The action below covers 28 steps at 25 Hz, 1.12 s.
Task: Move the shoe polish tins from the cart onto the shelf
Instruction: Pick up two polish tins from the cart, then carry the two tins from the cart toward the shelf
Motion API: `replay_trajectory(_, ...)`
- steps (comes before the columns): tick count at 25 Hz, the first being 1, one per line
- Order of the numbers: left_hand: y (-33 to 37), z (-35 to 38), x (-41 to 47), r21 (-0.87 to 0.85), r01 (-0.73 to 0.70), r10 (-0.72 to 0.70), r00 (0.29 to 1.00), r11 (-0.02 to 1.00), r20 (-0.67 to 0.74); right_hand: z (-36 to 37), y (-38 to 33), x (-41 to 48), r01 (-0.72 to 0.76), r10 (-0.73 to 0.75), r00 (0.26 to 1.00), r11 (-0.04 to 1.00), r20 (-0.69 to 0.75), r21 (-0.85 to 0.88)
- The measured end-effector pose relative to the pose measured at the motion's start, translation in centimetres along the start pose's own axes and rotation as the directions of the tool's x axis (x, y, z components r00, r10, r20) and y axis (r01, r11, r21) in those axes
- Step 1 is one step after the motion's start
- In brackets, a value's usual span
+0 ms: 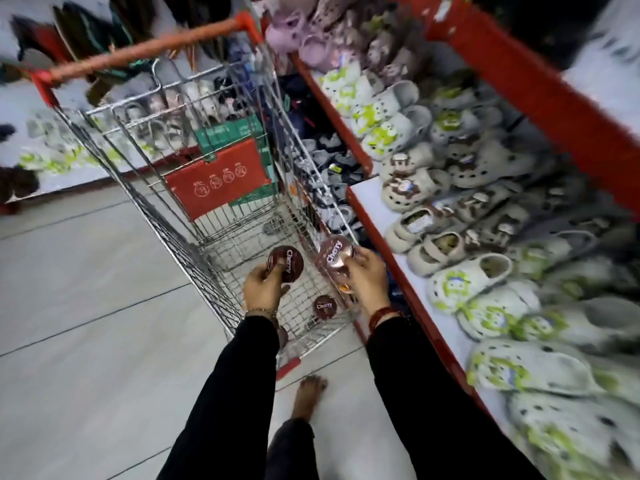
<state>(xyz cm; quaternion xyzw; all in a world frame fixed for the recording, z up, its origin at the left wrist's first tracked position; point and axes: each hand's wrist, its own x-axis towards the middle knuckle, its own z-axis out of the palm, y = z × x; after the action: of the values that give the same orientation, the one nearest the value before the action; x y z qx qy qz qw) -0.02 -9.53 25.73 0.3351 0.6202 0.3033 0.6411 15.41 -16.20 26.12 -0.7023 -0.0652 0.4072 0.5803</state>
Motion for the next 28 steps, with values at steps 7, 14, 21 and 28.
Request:
replay_trajectory(7, 6.7, 4.8, -13.9, -0.073, -0.199, 0.212, 0.929, 0.977, 0.302, -11.1, -10.8, -12.7, 0.232, -0.219, 0.971, 0.96, -0.091, 0.159)
replay_trajectory(14, 11.2, 13.0, -24.8, -0.141, -0.302, 0.322, 0.715, 0.943, 0.621, -22.8, -18.2, -21.8, 0.468, -0.401, 0.87, 0.855, -0.287, 0.224)
replay_trajectory(21, 11.1, 25.0, -34.3, -0.129, -0.424, 0.343, 0.479, 0.896, 0.808, -34.9, -20.4, -27.8, 0.622, -0.434, 0.665, 0.772, -0.607, 0.13)
replay_trajectory(28, 6.4, 33.8, -40.0, 0.049, -0.734, 0.264, 0.305, 0.678, 0.915, -42.6, -18.1, -28.8, 0.523, -0.27, 0.508, 0.851, -0.818, 0.044)
